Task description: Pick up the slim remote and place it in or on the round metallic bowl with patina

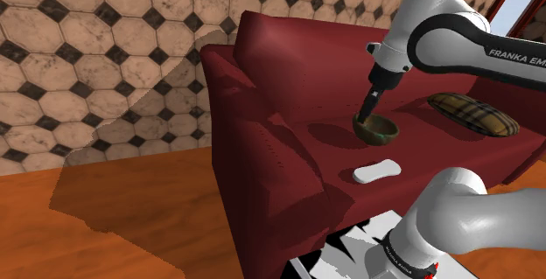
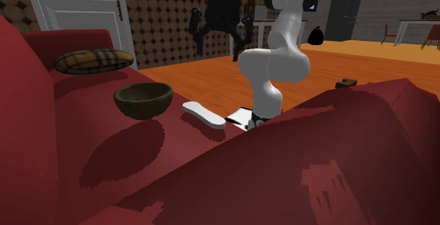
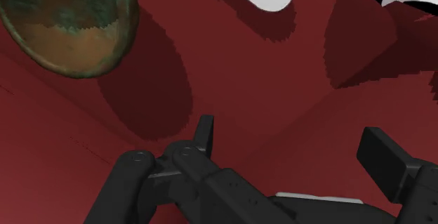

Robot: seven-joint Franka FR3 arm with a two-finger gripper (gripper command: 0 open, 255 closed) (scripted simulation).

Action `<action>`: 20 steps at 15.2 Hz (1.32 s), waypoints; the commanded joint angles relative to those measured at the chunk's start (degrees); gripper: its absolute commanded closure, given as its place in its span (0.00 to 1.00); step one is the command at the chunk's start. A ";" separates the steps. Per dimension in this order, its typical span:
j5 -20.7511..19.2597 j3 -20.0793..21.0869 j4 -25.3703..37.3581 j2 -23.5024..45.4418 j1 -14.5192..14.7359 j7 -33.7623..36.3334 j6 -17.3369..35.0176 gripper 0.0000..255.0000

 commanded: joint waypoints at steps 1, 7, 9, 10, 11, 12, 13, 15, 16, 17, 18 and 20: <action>-1.74 -2.51 -4.09 -3.37 1.14 -5.85 0.73 0.00; -9.67 -12.19 -15.02 -13.23 1.99 -23.79 1.82 0.00; -13.18 -16.19 -17.88 -15.83 1.41 -30.31 2.07 0.00; -15.12 -18.36 -19.14 -16.92 1.00 -33.64 2.22 0.00; -17.18 -20.65 -20.27 -17.84 0.50 -37.04 2.42 0.00; -19.34 -23.04 -21.28 -18.55 -0.06 -40.48 2.68 0.00; -21.56 -25.51 -22.15 -19.03 -0.69 -43.99 3.05 0.00; -26.32 -30.77 -23.46 -19.28 -1.88 -51.01 4.05 0.00; -28.79 -33.51 -23.89 -19.03 -2.40 -54.51 4.72 0.00; -31.35 -36.36 -24.15 -18.55 -2.78 -57.94 5.48 0.00; -33.83 -39.15 -24.25 -17.82 -3.05 -61.26 6.35 0.00; -35.32 -40.65 -25.25 -16.94 -3.53 -61.19 8.12 0.00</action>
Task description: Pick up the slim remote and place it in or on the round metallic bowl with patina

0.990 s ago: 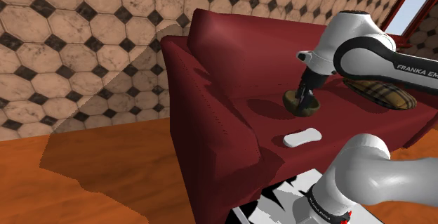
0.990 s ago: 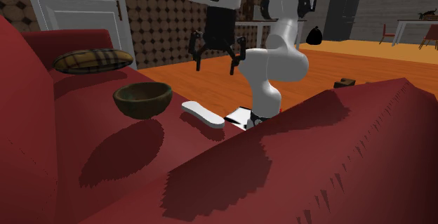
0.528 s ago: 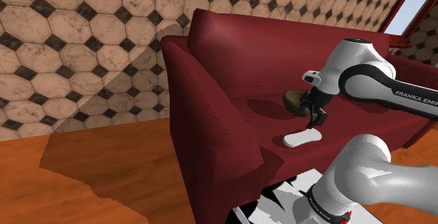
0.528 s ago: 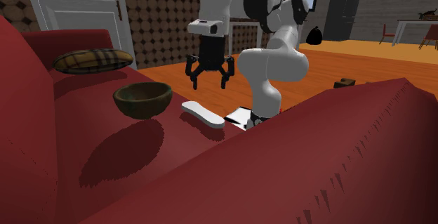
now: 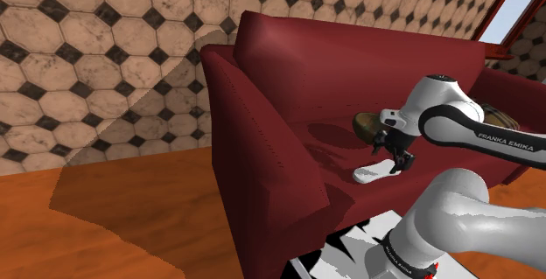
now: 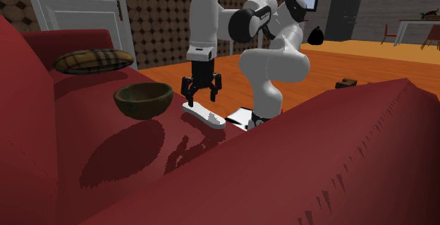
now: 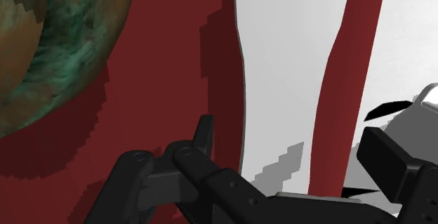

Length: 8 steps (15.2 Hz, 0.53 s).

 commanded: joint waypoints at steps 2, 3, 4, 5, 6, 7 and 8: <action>-2.98 -2.94 -1.48 1.08 -0.95 -1.06 2.44 0.00; -3.83 -3.78 -1.91 1.64 -1.10 -0.96 3.37 0.00; -4.70 -4.64 -2.32 2.24 -1.24 -0.85 4.32 0.00; -5.59 -5.52 -2.71 2.89 -1.36 -0.72 5.30 0.00; -6.12 -6.04 -2.92 3.28 -1.42 -0.64 5.87 0.00; -6.12 -6.04 -2.92 3.28 -1.42 -0.64 5.87 0.00; -6.12 -6.04 -2.92 3.27 -1.42 -0.64 5.87 0.00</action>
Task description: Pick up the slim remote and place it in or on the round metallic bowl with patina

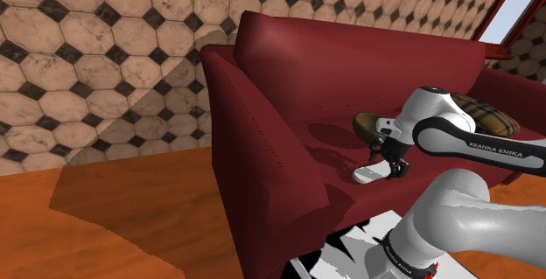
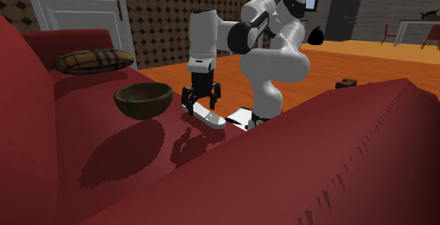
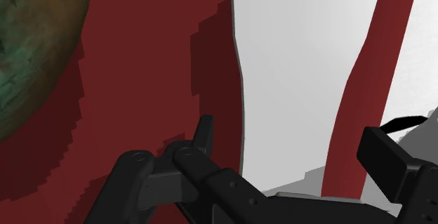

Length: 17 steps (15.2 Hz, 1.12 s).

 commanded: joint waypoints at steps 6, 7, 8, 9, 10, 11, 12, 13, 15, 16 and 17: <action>-0.12 -0.11 -0.06 0.06 -0.03 0.01 0.12 0.00; -0.12 -0.11 -0.06 0.06 -0.03 0.01 0.12 1.00; -0.12 -0.11 -0.06 0.06 -0.03 0.01 0.12 1.00; -0.12 -0.10 -0.06 0.06 -0.03 0.01 0.12 1.00; -0.12 -0.10 -0.06 0.06 -0.03 0.01 0.12 1.00; -0.12 -0.10 -0.07 0.06 -0.03 0.01 0.12 1.00; -0.12 -0.10 -0.07 0.05 -0.03 0.01 0.12 1.00; -0.12 -0.10 -0.06 0.05 -0.03 0.01 0.12 1.00; -0.12 -0.11 -0.06 0.06 -0.03 0.01 0.12 1.00; -0.13 -0.12 -0.07 0.07 -0.03 0.01 0.14 1.00; 0.76 0.75 0.36 -0.53 0.13 -0.11 -0.81 1.00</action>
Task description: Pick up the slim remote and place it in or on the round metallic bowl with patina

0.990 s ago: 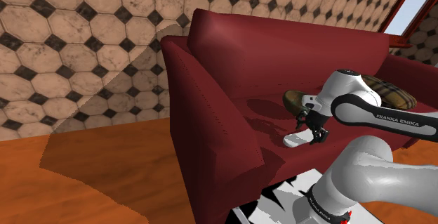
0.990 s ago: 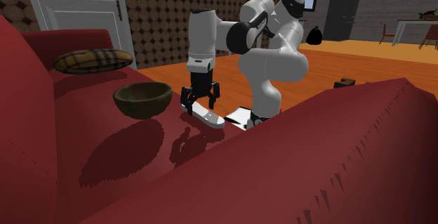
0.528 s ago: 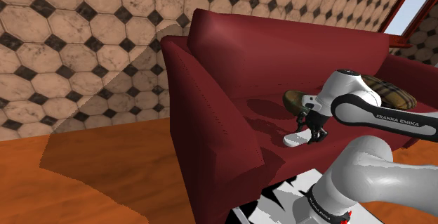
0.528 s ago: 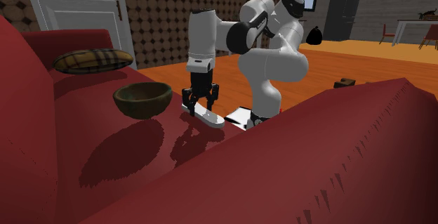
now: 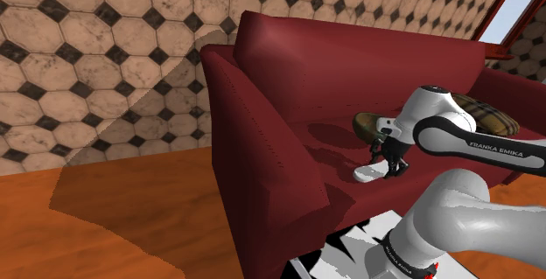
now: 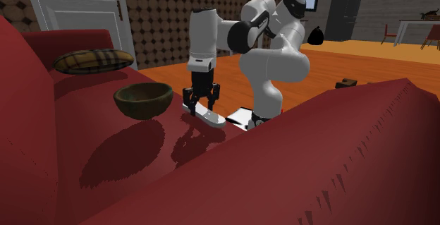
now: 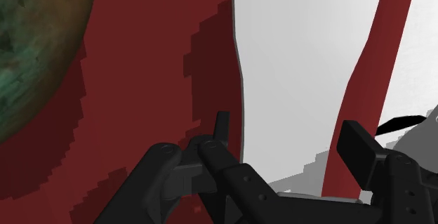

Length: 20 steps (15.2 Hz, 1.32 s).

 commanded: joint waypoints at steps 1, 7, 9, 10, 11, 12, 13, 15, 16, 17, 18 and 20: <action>1.28 1.23 0.64 -0.78 0.28 -0.12 -1.31 1.00; 6.04 5.89 3.68 -3.22 1.62 -0.56 -6.38 1.00; 7.47 7.30 4.82 -3.73 2.13 -0.65 -7.91 1.00; 8.16 7.98 5.41 -3.94 2.39 -0.70 -8.65 1.00; 8.82 8.65 6.01 -4.11 2.65 -0.73 -9.38 1.00; 9.48 9.30 6.62 -4.26 2.91 -0.77 -10.09 1.00; 10.11 9.93 7.25 -4.38 3.18 -0.80 -10.79 1.00; 11.33 11.15 8.53 -4.53 3.70 -0.86 -12.14 1.00; 11.91 11.74 9.19 -4.57 3.96 -0.89 -12.81 1.00; 12.48 12.31 9.86 -4.59 4.22 -0.92 -13.45 1.00; 13.03 12.87 10.54 -4.58 4.48 -0.94 -14.09 1.00; 14.10 13.95 11.92 -4.50 4.98 -1.00 -15.33 1.00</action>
